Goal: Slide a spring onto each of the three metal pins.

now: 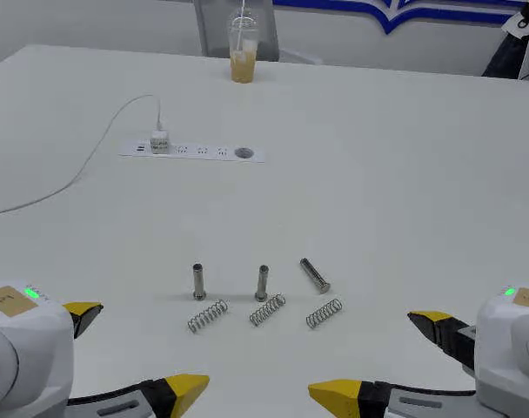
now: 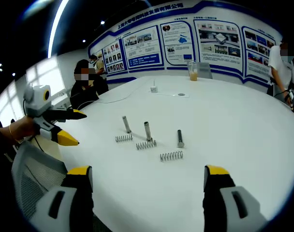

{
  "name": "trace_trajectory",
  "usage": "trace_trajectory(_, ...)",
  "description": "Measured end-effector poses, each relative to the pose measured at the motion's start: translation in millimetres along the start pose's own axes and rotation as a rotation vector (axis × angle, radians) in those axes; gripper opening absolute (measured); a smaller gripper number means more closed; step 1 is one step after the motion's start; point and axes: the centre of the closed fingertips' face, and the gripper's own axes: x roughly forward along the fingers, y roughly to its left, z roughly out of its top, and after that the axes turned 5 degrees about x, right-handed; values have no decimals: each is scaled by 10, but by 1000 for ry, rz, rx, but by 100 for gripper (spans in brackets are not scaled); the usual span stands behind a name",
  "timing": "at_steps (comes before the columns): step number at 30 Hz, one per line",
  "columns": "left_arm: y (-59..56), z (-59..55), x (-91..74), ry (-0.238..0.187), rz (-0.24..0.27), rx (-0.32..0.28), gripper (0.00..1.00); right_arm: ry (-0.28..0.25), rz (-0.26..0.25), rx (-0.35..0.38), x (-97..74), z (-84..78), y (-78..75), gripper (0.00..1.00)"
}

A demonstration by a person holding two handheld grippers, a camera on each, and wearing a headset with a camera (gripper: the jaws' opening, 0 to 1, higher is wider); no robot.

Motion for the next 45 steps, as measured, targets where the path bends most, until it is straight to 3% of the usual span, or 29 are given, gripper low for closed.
trace_trajectory(24,13,-30,-3,1,8,-14,75,-19,1,-7,-6,42,-4,96)
trace_trajectory(45,-7,1,16,0,0,-18,76,-38,-34,-14,68,190,-195,91)
